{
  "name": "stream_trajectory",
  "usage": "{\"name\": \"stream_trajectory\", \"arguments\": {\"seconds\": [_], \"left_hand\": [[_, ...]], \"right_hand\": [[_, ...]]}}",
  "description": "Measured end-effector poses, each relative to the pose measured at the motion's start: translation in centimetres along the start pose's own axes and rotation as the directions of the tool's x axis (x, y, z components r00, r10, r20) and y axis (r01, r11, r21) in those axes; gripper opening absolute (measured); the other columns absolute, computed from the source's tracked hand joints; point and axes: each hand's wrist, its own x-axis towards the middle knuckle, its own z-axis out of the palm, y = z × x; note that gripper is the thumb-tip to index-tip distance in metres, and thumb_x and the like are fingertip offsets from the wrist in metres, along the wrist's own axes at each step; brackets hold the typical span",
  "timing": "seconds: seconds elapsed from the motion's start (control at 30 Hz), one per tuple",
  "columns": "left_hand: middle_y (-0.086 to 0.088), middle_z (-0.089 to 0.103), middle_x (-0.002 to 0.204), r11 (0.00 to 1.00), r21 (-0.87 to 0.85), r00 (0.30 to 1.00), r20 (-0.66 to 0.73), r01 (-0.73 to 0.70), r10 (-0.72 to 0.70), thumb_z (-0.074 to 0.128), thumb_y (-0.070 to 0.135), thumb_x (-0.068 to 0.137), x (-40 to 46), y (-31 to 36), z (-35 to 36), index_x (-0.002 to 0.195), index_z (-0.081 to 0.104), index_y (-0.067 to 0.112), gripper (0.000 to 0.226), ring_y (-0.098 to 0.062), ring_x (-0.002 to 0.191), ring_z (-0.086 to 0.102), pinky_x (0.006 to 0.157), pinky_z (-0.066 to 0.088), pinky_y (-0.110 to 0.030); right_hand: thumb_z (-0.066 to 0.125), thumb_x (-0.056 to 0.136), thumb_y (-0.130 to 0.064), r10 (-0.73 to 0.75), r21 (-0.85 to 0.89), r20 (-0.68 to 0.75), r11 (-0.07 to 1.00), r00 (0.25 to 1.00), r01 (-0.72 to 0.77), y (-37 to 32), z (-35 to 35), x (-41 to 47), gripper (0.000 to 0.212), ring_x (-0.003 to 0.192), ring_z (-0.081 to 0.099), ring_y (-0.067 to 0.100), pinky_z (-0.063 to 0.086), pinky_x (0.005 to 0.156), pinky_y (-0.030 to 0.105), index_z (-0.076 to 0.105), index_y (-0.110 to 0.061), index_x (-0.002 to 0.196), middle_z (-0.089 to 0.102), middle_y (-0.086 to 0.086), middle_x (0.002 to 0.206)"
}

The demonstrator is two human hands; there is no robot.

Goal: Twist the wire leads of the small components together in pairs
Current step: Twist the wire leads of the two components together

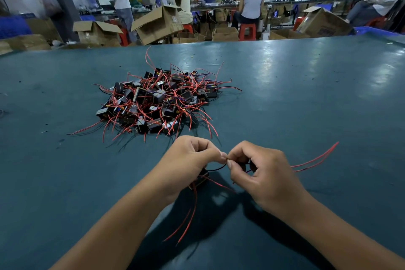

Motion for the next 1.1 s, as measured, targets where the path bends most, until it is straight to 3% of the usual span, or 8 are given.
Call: {"name": "stream_trajectory", "arguments": {"seconds": [0.1,0.2,0.37,0.53,0.73,0.97,1.1], "left_hand": [[0.01,0.042,0.051,0.996,0.057,0.997,-0.026,-0.067,0.069,0.074,0.024,0.085,-0.1,0.0,-0.4,0.072,0.072,0.014,0.017,-0.008,0.048,0.029,0.047,0.026,-0.016],[0.005,0.054,0.058,0.957,0.194,0.975,0.001,-0.217,0.222,0.071,0.019,0.091,-0.1,0.2,-1.1,0.08,0.077,0.018,0.012,-0.005,0.053,0.04,0.052,0.032,-0.014],[0.015,0.061,0.072,0.89,0.306,0.941,0.09,-0.338,0.326,0.068,0.025,0.087,-0.3,0.4,-1.9,0.089,0.08,0.023,0.013,0.001,0.061,0.051,0.061,0.035,-0.007],[0.005,0.061,0.086,0.803,0.363,0.876,0.094,-0.472,0.473,0.074,0.009,0.088,0.1,0.3,-2.4,0.103,0.078,0.024,0.021,-0.007,0.072,0.052,0.068,0.036,-0.009],[0.013,0.057,0.089,0.738,0.414,0.834,0.113,-0.533,0.539,0.079,0.018,0.081,0.5,-0.2,-1.9,0.1,0.08,0.022,0.02,-0.011,0.083,0.056,0.072,0.041,-0.016],[0.016,0.055,0.089,0.606,0.518,0.751,0.116,-0.604,0.65,0.077,0.028,0.081,0.7,-0.3,-1.7,0.096,0.08,0.018,0.018,-0.001,0.082,0.056,0.072,0.043,-0.017],[0.012,0.058,0.088,0.505,0.595,0.705,0.152,-0.625,0.692,0.073,0.034,0.085,0.8,-0.4,-1.8,0.094,0.08,0.023,0.015,-0.01,0.08,0.058,0.068,0.049,-0.032]], "right_hand": [[0.067,0.084,-0.011,0.025,0.019,-0.012,1.0,1.0,-0.025,0.1,-0.1,0.1,0.01,0.056,0.051,-0.002,0.032,0.056,0.005,0.063,-0.017,0.078,0.055,-0.016,0.059],[0.07,0.086,-0.006,0.082,0.047,-0.034,0.996,0.996,-0.08,0.3,-0.3,0.2,0.018,0.053,0.052,-0.001,0.032,0.053,0.006,0.062,-0.019,0.076,0.058,-0.014,0.059],[0.069,0.086,-0.006,0.114,0.073,-0.033,0.991,0.993,-0.111,0.3,-0.4,0.3,0.018,0.05,0.051,-0.001,0.032,0.051,0.005,0.062,-0.018,0.075,0.058,-0.016,0.057],[0.068,0.087,-0.005,0.126,0.099,0.005,0.987,0.992,-0.125,0.1,-0.6,0.2,0.017,0.048,0.049,-0.001,0.031,0.05,0.006,0.062,-0.017,0.076,0.057,-0.016,0.058],[0.068,0.087,-0.005,0.119,0.12,0.03,0.985,0.992,-0.122,0.0,-0.7,0.2,0.015,0.046,0.046,0.001,0.03,0.049,0.007,0.064,-0.016,0.078,0.058,-0.014,0.058],[0.069,0.088,-0.005,0.09,0.124,0.05,0.988,0.995,-0.095,-0.1,-0.8,0.2,0.015,0.049,0.047,0.0,0.03,0.051,0.007,0.064,-0.016,0.079,0.056,-0.017,0.059],[0.069,0.087,-0.004,0.071,0.114,0.053,0.991,0.996,-0.077,-0.1,-0.8,0.2,0.014,0.051,0.049,0.0,0.031,0.052,0.006,0.064,-0.014,0.079,0.055,-0.019,0.059]]}}
